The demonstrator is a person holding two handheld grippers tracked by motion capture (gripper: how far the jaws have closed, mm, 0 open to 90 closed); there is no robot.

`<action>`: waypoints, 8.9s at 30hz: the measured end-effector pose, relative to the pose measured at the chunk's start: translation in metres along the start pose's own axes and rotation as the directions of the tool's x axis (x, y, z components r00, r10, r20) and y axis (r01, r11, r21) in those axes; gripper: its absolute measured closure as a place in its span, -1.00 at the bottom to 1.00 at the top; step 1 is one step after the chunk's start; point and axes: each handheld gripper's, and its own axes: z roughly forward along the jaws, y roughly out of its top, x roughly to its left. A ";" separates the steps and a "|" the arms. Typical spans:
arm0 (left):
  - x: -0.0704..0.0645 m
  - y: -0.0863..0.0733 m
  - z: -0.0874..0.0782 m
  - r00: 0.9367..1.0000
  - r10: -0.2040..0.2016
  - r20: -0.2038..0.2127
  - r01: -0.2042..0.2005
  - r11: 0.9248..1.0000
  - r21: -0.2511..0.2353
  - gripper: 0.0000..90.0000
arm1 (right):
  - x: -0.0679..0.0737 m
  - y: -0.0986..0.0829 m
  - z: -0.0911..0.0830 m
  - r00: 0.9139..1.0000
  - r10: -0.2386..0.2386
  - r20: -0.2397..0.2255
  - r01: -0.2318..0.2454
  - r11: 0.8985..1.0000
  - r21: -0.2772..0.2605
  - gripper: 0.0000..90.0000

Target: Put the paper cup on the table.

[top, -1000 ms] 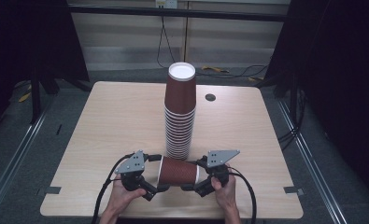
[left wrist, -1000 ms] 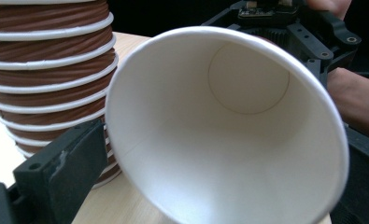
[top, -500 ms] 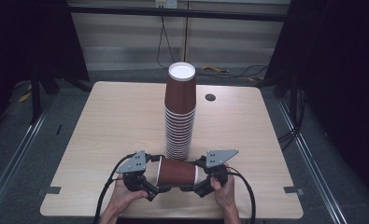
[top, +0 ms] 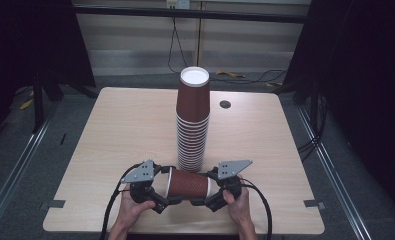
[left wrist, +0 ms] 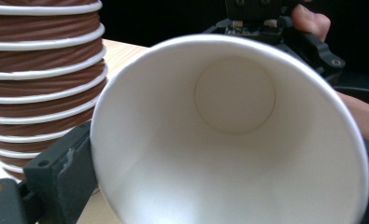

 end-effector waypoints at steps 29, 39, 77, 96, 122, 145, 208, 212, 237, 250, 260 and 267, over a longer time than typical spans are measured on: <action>0.001 0.009 -0.011 0.995 0.028 -0.097 -0.022 0.998 0.063 -0.91 | 0.000 -0.011 -0.013 0.992 0.030 0.124 -0.021 0.997 -0.069 -0.71; 0.005 0.009 -0.028 0.990 0.020 -0.139 -0.007 0.996 0.091 -0.91 | 0.004 -0.013 -0.020 0.974 0.029 0.225 -0.007 0.995 -0.099 -0.71; 0.033 0.024 -0.080 0.947 -0.022 -0.321 0.093 0.974 0.209 -0.92 | 0.016 -0.054 -0.034 0.552 0.157 0.819 0.171 0.940 -0.295 -0.69; 0.055 0.039 -0.092 0.916 -0.041 -0.400 0.156 0.953 0.261 -0.92 | 0.018 -0.057 -0.038 0.639 0.169 0.750 0.175 0.918 -0.355 -0.67; 0.103 0.077 -0.071 0.885 0.084 -0.458 0.206 0.811 0.547 -0.93 | 0.018 -0.058 -0.039 0.656 0.160 0.737 0.180 0.916 -0.360 -0.68; 0.131 0.074 -0.034 0.882 0.199 -0.428 0.242 0.587 0.772 -0.97 | 0.018 -0.058 -0.039 0.650 0.163 0.742 0.184 0.914 -0.362 -0.68; 0.111 0.006 -0.053 0.869 -0.041 -0.493 0.279 0.864 0.420 -0.65 | 0.018 -0.058 -0.039 0.647 0.165 0.744 0.185 0.913 -0.364 -0.69; 0.102 0.004 -0.059 0.864 -0.036 -0.501 0.258 0.888 0.380 -0.63 | 0.018 -0.058 -0.039 0.647 0.165 0.744 0.186 0.913 -0.364 -0.69; 0.025 -0.013 -0.068 0.836 -0.038 -0.547 0.053 0.998 0.012 -0.65 | 0.019 -0.059 -0.039 0.645 0.168 0.745 0.184 0.912 -0.365 -0.69; -0.004 -0.027 -0.042 0.828 -0.037 -0.559 -0.020 0.995 -0.096 -0.65 | 0.019 -0.059 -0.039 0.645 0.168 0.746 0.185 0.912 -0.366 -0.69; -0.019 -0.041 -0.020 0.861 -0.020 -0.508 -0.032 0.995 -0.094 -0.65 | 0.019 -0.059 -0.039 0.645 0.167 0.746 0.185 0.912 -0.365 -0.69; -0.024 -0.047 -0.022 0.872 -0.026 -0.490 -0.055 0.987 -0.151 -0.65 | 0.019 -0.059 -0.039 0.645 0.168 0.746 0.186 0.912 -0.366 -0.70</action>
